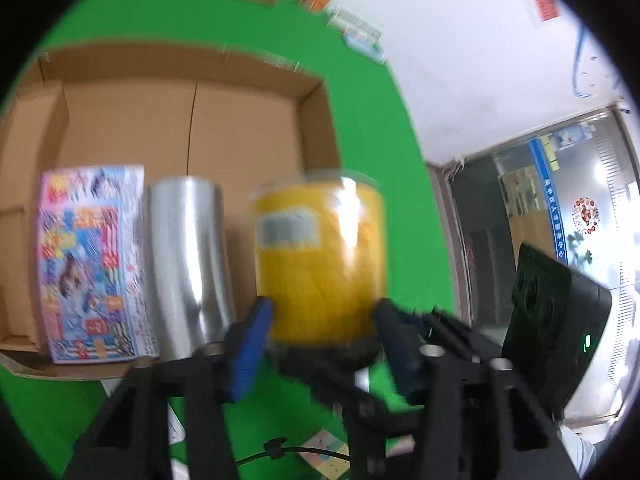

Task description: Organize rigid objects

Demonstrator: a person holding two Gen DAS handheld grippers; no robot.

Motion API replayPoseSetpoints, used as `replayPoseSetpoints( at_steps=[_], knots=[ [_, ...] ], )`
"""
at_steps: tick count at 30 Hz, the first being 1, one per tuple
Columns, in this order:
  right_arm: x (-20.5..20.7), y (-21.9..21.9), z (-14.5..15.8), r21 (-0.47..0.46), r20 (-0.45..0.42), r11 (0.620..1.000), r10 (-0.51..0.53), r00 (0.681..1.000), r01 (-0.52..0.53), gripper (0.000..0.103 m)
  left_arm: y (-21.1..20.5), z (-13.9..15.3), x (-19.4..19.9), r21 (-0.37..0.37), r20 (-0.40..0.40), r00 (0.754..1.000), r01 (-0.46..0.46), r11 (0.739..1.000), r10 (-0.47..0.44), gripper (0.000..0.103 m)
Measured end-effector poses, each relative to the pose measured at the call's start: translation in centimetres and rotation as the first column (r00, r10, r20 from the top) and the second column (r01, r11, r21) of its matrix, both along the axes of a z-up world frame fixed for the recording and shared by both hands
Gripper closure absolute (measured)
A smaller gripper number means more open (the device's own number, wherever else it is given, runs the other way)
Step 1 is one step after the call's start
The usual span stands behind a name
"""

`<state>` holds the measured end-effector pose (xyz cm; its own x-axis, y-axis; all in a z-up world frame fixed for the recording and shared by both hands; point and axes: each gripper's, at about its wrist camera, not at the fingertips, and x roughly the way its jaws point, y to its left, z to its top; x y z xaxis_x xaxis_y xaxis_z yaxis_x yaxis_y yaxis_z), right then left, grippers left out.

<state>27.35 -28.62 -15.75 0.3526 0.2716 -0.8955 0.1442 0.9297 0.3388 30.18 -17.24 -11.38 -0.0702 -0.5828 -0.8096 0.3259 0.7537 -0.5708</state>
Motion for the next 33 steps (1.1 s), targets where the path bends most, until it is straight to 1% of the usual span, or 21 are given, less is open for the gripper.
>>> replayPoseSetpoints(
  at_steps=[1, 2, 3, 5, 7, 10, 13, 15, 16, 18, 19, 20, 22, 24, 26, 27, 28, 29, 31, 32, 33],
  knots=[
    [0.5, -0.6, -1.0, 0.012, -0.018, 1.000, -0.012, 1.000, 0.012, 0.020, -0.2, -0.8, 0.2, -0.012, -0.021, 1.000, 0.005, 1.000, -0.005, 0.065],
    [1.0, -1.3, -2.1, 0.032, -0.041, 0.999, -0.034, 0.999, 0.035, 0.021, -0.4, -1.5, 0.3, -0.012, -0.033, 0.999, 0.010, 1.000, -0.011, 0.065],
    [1.3, -1.7, -2.9, 0.050, -0.058, 0.998, -0.034, 0.998, 0.037, 0.021, -0.6, -1.9, 0.5, -0.004, -0.040, 0.999, 0.012, 1.000, -0.012, 0.066],
    [1.2, -2.5, -4.3, 0.053, -0.084, 0.998, -0.018, 0.996, 0.022, 0.021, -1.0, -2.8, 0.6, 0.026, -0.058, 0.998, 0.025, 0.999, -0.024, 0.066],
    [1.3, -2.6, -5.4, 0.055, -0.110, 0.998, -0.010, 0.994, 0.017, 0.021, -1.2, -3.2, 0.3, 0.041, -0.067, 0.997, 0.029, 0.999, -0.026, 0.066],
    [0.9, -1.9, -6.2, 0.072, -0.134, 0.997, 0.011, 0.991, -0.002, 0.021, -0.6, -3.2, -0.2, 0.058, -0.067, 0.997, 0.035, 0.998, -0.031, 0.068],
    [0.2, -0.8, -6.1, 0.074, -0.130, 0.996, 0.049, 0.990, -0.039, 0.019, 0.6, -1.8, -0.8, 0.028, -0.029, 0.999, 0.038, 0.999, -0.037, 0.068],
    [-0.2, -0.7, -5.3, 0.090, -0.111, 0.995, 0.054, 0.992, -0.044, 0.019, 1.4, -0.7, -1.2, 0.038, 0.014, 0.999, 0.036, 0.999, -0.037, 0.067],
    [-0.5, -1.1, -4.7, 0.107, -0.095, 0.994, 0.044, 0.995, -0.034, 0.019, 1.8, -0.2, -1.4, 0.046, 0.035, 0.999, 0.033, 0.998, -0.035, 0.065],
    [-0.7, -1.9, -4.3, 0.136, -0.087, 0.991, 0.028, 0.996, -0.016, 0.019, 2.7, 0.8, -1.8, 0.057, 0.082, 0.996, 0.017, 0.998, -0.022, 0.065],
    [-0.6, -2.0, -4.6, 0.139, -0.101, 0.990, 0.021, 0.995, -0.007, 0.024, 3.2, 1.4, -2.1, 0.060, 0.101, 0.995, 0.011, 0.998, -0.017, 0.065],
    [-0.4, -2.0, -5.4, 0.161, -0.123, 0.987, 0.023, 0.992, -0.003, 0.040, 3.5, 1.8, -2.2, 0.063, 0.115, 0.993, 0.006, 0.998, -0.013, 0.065],
    [-0.3, -1.9, -5.4, 0.172, -0.098, 0.985, 0.035, 0.995, -0.018, 0.046, 4.1, 2.5, -2.7, 0.072, 0.145, 0.989, -0.007, 0.997, -0.003, 0.065],
    [-0.1, -1.4, -5.4, 0.164, -0.103, 0.986, 0.057, 0.993, -0.039, 0.047, 4.8, 3.3, -3.3, 0.079, 0.177, 0.984, -0.027, 0.997, 0.012, 0.065],
    [-0.6, -1.0, -5.0, 0.191, -0.097, 0.980, 0.068, 0.993, -0.049, 0.046, 5.2, 4.4, -4.2, 0.081, 0.208, 0.978, -0.045, 0.996, 0.028, 0.065],
    [-1.1, -1.0, -4.5, 0.177, -0.077, 0.983, 0.067, 0.995, -0.052, 0.043, 5.5, 4.9, -4.5, 0.079, 0.222, 0.975, -0.052, 0.996, 0.033, 0.065],
    [-1.8, -1.2, -3.8, 0.162, -0.057, 0.985, 0.062, 0.996, -0.052, 0.033, 5.7, 5.3, -4.7, 0.076, 0.236, 0.971, -0.058, 0.995, 0.038, 0.065],
    [-2.8, -1.5, -2.9, 0.151, -0.035, 0.988, 0.049, 0.998, -0.043, 0.025, 5.9, 5.9, -5.1, 0.072, 0.256, 0.965, -0.067, 0.995, 0.047, 0.065],
    [-4.5, -2.4, -1.3, 0.137, 0.008, 0.991, 0.003, 1.000, -0.004, 0.023, 6.3, 6.6, -5.7, 0.076, 0.286, 0.956, -0.084, 0.994, 0.059, 0.063],
    [-5.7, -2.9, -0.4, 0.133, 0.022, 0.991, -0.013, 1.000, 0.010, 0.022, 6.5, 7.0, -6.2, 0.081, 0.308, 0.949, -0.096, 0.992, 0.067, 0.061],
    [-6.3, -3.2, 0.3, 0.125, 0.040, 0.992, -0.030, 0.999, 0.025, 0.020, 6.6, 7.4, -6.4, 0.085, 0.327, 0.942, -0.109, 0.990, 0.075, 0.055]
  ],
)
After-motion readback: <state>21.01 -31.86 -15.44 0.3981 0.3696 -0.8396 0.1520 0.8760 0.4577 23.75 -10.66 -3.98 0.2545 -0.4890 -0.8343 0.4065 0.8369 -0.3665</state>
